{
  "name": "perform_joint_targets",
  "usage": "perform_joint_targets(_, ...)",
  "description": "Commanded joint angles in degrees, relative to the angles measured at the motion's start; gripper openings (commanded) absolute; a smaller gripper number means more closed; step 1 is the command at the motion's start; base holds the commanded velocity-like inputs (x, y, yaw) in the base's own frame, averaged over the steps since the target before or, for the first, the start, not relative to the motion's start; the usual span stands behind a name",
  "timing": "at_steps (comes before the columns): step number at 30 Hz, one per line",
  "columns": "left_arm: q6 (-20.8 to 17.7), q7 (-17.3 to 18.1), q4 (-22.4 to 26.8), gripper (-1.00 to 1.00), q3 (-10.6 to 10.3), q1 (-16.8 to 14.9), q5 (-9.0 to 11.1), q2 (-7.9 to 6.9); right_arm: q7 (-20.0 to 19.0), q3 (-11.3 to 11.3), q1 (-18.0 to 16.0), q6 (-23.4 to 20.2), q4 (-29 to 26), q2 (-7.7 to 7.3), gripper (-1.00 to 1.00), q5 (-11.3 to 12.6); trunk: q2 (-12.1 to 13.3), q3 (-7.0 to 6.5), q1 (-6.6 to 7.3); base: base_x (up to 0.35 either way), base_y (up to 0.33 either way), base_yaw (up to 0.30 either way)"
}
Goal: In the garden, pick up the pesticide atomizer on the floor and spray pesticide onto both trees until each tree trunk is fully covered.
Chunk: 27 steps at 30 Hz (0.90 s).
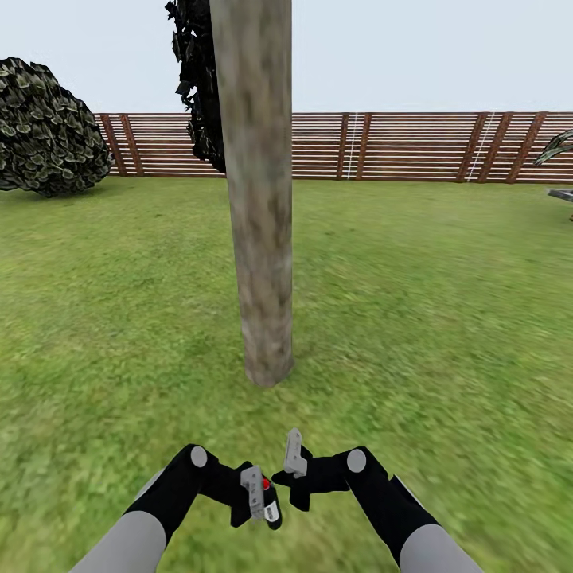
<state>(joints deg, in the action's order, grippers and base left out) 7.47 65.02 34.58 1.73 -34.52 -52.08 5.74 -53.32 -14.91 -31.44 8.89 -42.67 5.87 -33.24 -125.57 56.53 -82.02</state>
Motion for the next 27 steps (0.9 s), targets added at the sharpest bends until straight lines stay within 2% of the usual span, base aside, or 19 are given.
perform_joint_targets(1,0.61,0.11,0.06,-1.0,0.2,-0.02,-0.46,0.05,-0.03,0.06,-0.02,0.51,-0.05,0.02,-1.0,-0.62,-0.02,0.05,0.01,0.0,0.0,0.0)
perform_joint_targets(25,0.96,0.11,-0.21,-1.0,0.47,-0.02,-0.24,0.06,-0.03,0.06,0.01,0.51,0.04,0.02,-1.0,-0.69,-0.02,0.05,0.01,0.0,0.0,0.0)
perform_joint_targets(27,1.01,0.11,-0.26,-1.0,0.47,-0.02,0.5,0.03,-0.03,0.06,-0.01,0.51,0.04,0.01,-1.0,-0.69,-0.02,0.05,0.01,0.0,0.0,0.0)
